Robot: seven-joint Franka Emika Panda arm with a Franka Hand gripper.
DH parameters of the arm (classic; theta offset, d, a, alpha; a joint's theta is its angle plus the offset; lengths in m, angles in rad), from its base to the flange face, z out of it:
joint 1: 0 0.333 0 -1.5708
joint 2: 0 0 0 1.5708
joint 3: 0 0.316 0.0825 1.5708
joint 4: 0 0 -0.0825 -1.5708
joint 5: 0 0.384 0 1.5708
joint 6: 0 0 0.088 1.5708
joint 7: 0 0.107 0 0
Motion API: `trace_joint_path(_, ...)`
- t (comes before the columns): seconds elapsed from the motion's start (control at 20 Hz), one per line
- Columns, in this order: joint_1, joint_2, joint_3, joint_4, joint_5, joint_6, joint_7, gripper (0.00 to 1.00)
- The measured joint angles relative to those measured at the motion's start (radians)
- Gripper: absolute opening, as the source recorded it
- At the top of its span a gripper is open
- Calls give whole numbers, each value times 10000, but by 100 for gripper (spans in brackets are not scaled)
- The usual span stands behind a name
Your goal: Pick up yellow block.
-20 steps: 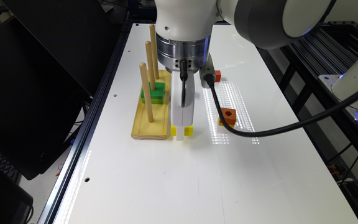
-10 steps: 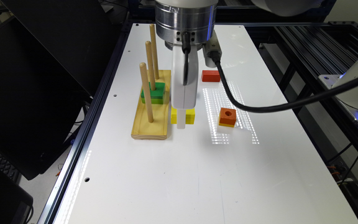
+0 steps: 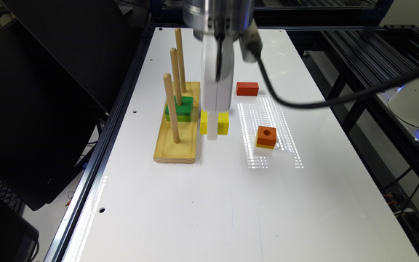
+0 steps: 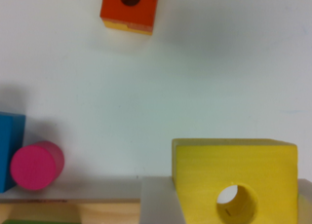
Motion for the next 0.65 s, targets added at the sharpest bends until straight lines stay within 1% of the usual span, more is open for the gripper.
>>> trace_joint_path(0.05, -3, -44, 2, -12, 14, -34, -9, 0)
trace_joint_path(0.3, -21, -42, 7, -23, 14, -34, -17, 0)
trace_joint_path(0.4, -65, -163, 53, 10, 24, -113, -20, 0)
trace_joint_path(0.45, -91, -316, 87, 40, 60, -265, -31, 0)
trace_joint_path(0.5, -95, -468, 98, 64, 118, -415, -57, 0)
trace_joint_path(0.55, -94, -702, 107, 80, 223, -650, -121, 0)
trace_joint_path(0.65, -96, -1005, 108, 73, 386, -933, -235, 0)
